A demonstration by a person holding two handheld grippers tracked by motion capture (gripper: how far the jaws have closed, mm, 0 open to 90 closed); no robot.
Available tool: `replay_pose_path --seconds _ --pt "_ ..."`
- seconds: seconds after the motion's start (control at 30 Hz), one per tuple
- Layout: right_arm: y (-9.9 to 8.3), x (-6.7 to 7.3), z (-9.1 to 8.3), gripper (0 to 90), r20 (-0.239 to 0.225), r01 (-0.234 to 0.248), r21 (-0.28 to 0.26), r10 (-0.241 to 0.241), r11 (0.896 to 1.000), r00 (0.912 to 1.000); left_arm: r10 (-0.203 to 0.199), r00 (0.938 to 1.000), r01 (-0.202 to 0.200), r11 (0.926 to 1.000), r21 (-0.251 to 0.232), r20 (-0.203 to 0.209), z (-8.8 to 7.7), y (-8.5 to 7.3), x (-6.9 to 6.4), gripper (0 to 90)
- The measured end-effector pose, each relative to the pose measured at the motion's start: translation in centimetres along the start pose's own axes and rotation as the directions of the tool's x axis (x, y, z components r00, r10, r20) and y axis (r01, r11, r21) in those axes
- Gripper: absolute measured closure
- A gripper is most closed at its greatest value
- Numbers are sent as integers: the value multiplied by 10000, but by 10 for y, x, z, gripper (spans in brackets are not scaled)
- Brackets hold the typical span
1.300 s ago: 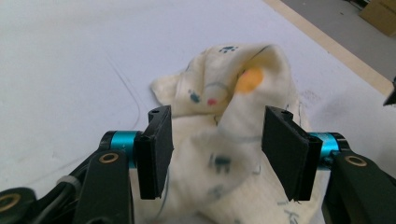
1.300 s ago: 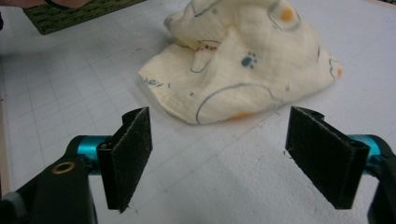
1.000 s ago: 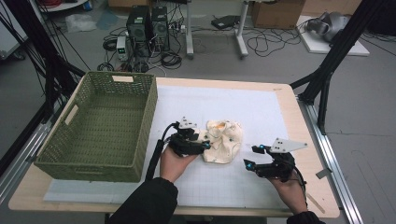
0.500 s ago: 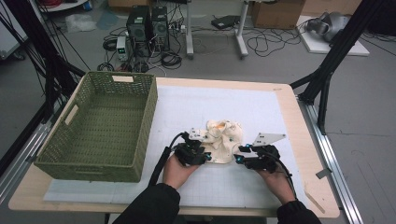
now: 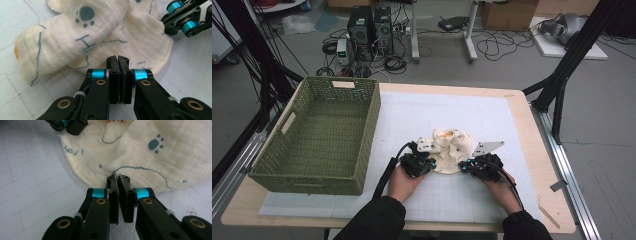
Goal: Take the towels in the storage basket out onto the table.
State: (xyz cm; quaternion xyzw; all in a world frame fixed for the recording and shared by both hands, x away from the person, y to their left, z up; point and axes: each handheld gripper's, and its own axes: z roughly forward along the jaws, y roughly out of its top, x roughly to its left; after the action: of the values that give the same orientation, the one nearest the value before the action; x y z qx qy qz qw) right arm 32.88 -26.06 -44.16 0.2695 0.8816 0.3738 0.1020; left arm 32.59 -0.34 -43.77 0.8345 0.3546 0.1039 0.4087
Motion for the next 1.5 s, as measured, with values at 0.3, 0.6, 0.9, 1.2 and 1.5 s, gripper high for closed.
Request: replay_pose_path --seconds 0.3,0.6,0.9,1.2,1.5 --pt "6 6 -22 879 -292 135 -397 -147 9991 9995 -261 9993 278 9978 -600 284 -25 5 0 878" --pt "22 29 -57 879 -419 746 -667 -775 9950 9961 54 9991 -18 9965 -836 424 -55 10 -11 878" --pt "27 34 -43 877 -791 720 -325 -743 9969 9941 210 9997 -214 9993 -309 -127 -51 6 -11 876" --pt "27 7 8 876 -282 243 632 -226 9977 9993 -243 9939 280 9991 327 -1075 -4 1 3 876" --pt "21 11 -7 776 -222 299 23 -298 9996 9993 62 9911 -30 9997 240 -1333 -7 1 5 766"
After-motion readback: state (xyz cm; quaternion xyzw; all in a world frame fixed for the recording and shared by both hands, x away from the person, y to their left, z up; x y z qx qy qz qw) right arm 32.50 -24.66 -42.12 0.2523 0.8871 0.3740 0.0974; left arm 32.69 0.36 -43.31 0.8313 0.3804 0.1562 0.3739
